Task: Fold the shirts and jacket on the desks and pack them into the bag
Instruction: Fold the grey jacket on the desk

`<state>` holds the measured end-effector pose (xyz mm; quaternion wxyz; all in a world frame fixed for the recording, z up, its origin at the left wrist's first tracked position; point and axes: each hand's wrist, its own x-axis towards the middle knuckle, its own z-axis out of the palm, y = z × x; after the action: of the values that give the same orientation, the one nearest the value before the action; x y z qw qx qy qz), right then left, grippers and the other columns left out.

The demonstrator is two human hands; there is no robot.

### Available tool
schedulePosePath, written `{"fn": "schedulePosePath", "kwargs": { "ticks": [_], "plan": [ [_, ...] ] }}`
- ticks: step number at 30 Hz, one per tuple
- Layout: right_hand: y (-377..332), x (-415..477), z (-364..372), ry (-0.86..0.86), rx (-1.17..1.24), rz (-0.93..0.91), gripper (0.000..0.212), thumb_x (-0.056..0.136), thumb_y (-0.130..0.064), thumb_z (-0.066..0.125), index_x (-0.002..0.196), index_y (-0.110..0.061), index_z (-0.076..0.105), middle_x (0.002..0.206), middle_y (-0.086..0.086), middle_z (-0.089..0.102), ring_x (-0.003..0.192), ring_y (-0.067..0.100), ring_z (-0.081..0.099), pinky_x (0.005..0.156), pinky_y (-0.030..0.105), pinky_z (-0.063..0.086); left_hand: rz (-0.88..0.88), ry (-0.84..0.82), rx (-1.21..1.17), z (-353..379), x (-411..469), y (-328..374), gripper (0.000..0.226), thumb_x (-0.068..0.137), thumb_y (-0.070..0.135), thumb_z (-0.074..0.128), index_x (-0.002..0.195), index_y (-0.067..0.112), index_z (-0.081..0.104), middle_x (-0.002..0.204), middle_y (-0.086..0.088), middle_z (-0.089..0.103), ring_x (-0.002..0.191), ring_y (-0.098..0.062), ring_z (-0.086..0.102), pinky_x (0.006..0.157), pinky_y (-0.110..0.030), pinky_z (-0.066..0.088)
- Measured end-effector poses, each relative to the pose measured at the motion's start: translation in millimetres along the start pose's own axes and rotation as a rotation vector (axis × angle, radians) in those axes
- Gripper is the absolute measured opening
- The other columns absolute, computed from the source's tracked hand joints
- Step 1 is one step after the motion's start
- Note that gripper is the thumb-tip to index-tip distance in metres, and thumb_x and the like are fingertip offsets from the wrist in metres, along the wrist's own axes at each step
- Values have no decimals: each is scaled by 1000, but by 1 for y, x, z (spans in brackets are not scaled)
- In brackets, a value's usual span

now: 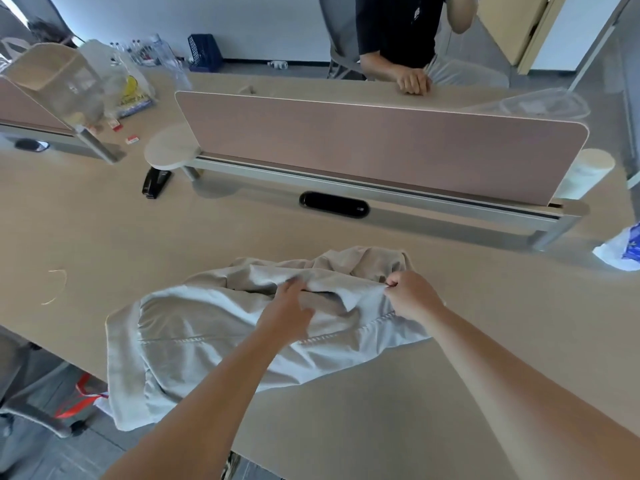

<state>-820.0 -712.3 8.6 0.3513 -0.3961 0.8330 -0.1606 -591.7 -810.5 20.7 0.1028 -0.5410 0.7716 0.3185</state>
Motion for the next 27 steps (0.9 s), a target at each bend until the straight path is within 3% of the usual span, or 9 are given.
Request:
{"fn": "schedulePosePath", "kwargs": {
  "ticks": [3, 6, 10, 14, 17, 19, 21, 24, 27],
  "plan": [
    [-4, 3, -1, 32, 125, -22, 37, 91, -3, 44, 57, -17, 35, 56, 1, 39, 56, 23, 46, 51, 32, 28, -20, 3, -20, -5, 6, 1, 70, 94, 30, 59, 154, 32, 22, 138, 0, 55, 95, -20, 66, 75, -34, 56],
    [-10, 2, -4, 73, 260, -36, 30, 87, -6, 47, 61, -15, 36, 57, 3, 37, 55, 19, 35, 54, 33, 23, -4, 1, 19, -13, 8, 6, 72, 94, 34, 61, 154, 34, 23, 132, -1, 59, 99, -23, 66, 83, -37, 55],
    [-23, 0, -14, 73, 348, -60, 31, 81, -9, 50, 55, -20, 37, 53, 1, 37, 45, 10, 34, 53, 27, 24, -17, -18, -16, -32, 17, 4, 69, 94, 50, 57, 153, 43, 22, 100, -2, 67, 69, -19, 63, 50, -29, 48],
    [-37, 7, -23, 93, 368, -78, 29, 76, -9, 50, 51, -20, 40, 44, -8, 33, 45, 15, 32, 53, 30, 26, -21, 2, 74, -51, 30, 7, 85, 93, 46, 61, 157, 39, 5, 118, -7, 65, 76, -18, 64, 62, -33, 53],
    [-44, 16, -26, 145, 350, -79, 24, 75, -8, 49, 53, -17, 43, 42, -8, 34, 46, 16, 33, 52, 29, 26, 51, -25, 77, -56, 43, 15, 74, 94, 41, 61, 156, 34, 21, 134, -4, 59, 102, -20, 63, 76, -31, 49],
    [-46, 23, -26, 180, 335, -67, 19, 74, -6, 47, 57, -12, 49, 45, -6, 36, 46, 17, 34, 51, 30, 25, 37, -46, 72, -55, 57, 15, 59, 94, 40, 62, 147, 28, 40, 125, -3, 64, 99, -20, 61, 77, -31, 47],
    [-47, 31, -24, 202, 309, -50, 14, 74, -4, 46, 61, -6, 51, 49, -2, 38, 48, 17, 34, 51, 31, 24, -11, -46, 36, -51, 70, 11, 47, 89, 45, 63, 130, 24, 56, 101, 1, 66, 87, -20, 61, 70, -32, 47],
    [-53, 41, -22, 190, 272, -17, 23, 74, -4, 45, 53, -14, 42, 45, -6, 31, 47, 14, 29, 49, 30, 20, -13, -62, 103, -49, 90, 7, 37, 83, 54, 57, 102, 22, 60, 84, 5, 63, 79, -22, 62, 63, -31, 44],
    [-59, 53, -20, 168, 226, -9, 32, 75, -5, 46, 51, -19, 30, 42, -6, 24, 43, 13, 22, 47, 30, 15, 49, -119, 157, -50, 117, 10, 16, 92, 28, 54, 79, 21, 60, 78, 0, 60, 83, -28, 65, 65, -29, 43]
  ]
}}
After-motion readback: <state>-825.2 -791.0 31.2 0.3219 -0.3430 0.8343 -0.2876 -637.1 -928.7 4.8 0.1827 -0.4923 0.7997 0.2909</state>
